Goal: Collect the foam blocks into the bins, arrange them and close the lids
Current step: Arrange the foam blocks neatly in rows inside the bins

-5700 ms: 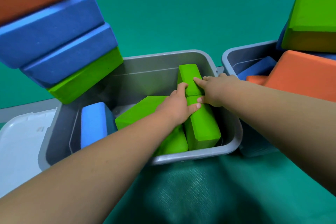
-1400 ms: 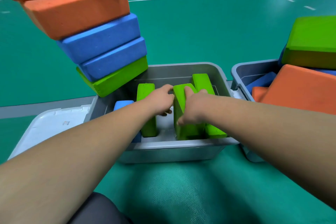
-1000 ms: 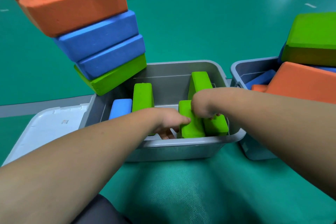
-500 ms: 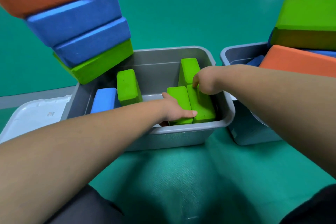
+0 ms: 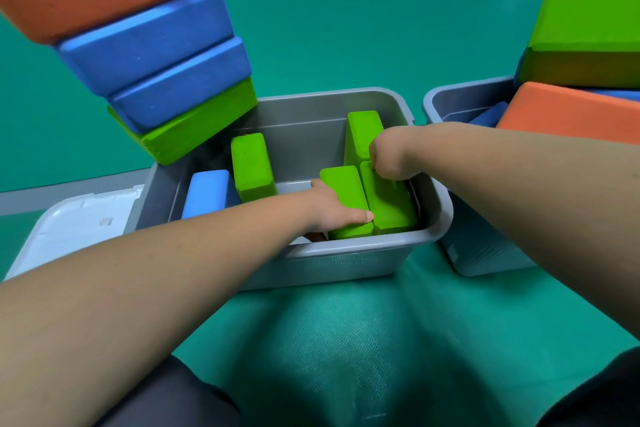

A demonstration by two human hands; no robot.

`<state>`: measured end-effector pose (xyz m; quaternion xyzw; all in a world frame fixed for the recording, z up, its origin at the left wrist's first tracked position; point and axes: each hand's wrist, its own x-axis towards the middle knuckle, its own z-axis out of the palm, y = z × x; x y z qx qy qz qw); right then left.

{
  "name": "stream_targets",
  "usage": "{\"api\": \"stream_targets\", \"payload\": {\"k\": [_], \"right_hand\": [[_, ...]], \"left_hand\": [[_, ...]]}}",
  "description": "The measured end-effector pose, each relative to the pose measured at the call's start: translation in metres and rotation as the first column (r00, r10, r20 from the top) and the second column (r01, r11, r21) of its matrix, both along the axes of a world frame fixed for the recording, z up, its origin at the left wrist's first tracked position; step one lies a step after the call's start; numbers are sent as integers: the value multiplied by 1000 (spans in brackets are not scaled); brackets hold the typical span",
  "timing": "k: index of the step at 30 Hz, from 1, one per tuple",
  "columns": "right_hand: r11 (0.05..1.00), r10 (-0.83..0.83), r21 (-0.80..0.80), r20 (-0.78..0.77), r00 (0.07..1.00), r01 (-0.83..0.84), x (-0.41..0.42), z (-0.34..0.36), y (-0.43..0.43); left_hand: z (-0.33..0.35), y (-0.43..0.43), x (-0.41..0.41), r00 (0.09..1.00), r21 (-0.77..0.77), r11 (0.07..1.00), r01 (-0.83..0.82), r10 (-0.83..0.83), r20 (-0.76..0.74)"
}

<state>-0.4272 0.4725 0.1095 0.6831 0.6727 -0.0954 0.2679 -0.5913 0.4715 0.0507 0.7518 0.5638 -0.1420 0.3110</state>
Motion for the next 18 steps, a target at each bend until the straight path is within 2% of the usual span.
{"api": "stream_targets", "payload": {"k": [3,5,7,10,12,14,16,18], "right_hand": [[1000,23,3,-3,1000,-23,-2,-1,6],[999,28,36,-16,999,-28,-3,-3,8],[997,29,73,-32,999,-27,-3,-4,10],[992,32,127,-83,996,-21,-6,-2,17],[986,34,168,-113,993,-15,-11,1,20],[980,41,201,-142,989,-12,-19,3,23],[974,47,225,-169,984,-8,-27,5,25],[971,64,237,-196,979,-16,-33,6,26]], "left_hand": [[5,11,-4,999,-2,1000,12,-12,34],[9,22,-10,998,183,982,54,-47,-42],[9,38,-22,994,440,896,61,-15,-106],[2,56,-47,978,592,806,27,101,-183],[-6,66,-62,932,613,789,30,200,-303],[-14,72,-72,897,588,808,-39,288,-335],[-19,77,-77,881,568,823,-24,286,-377],[-20,79,-80,863,567,819,90,220,-454]]}}
